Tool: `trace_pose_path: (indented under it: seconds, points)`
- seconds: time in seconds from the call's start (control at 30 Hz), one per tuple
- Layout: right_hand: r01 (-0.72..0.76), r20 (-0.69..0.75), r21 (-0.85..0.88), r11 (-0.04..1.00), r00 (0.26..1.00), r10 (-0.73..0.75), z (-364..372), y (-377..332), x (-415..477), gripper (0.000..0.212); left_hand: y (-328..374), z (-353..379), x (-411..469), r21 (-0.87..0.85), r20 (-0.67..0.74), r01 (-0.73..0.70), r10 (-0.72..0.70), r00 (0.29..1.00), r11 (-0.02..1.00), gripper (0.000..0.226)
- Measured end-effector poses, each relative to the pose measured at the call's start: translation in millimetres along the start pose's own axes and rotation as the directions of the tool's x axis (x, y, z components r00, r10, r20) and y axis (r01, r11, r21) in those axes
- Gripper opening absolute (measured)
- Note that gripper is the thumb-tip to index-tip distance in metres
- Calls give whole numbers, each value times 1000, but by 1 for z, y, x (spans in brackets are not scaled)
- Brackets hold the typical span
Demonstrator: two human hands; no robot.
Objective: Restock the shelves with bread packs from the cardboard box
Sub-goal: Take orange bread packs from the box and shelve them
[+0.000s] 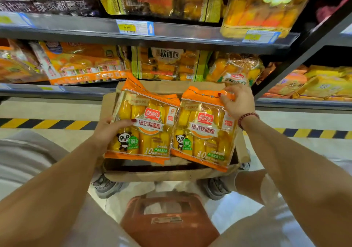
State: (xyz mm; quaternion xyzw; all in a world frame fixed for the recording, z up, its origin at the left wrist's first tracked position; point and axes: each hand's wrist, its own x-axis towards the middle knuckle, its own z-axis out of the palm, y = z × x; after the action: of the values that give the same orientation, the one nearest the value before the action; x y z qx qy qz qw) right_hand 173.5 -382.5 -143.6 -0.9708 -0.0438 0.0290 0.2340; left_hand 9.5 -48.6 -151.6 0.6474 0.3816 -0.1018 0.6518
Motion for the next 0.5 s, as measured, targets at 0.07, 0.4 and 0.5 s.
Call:
trace_pose_path:
  seconds: [0.07,0.4,0.5]
  points:
    - [-53,-60,145,988,996,63,4,2,-17,57,1,0,0,3,5,0,0,1000,1000,20]
    - [-266,159,400,877,962,220,49,37,-94,128,4,1,-13,28,-25,-14,14,1000,1000,25]
    - [-257,153,316,913,964,219,38,21,-105,127,5,3,-19,30,-38,-38,39,998,999,19]
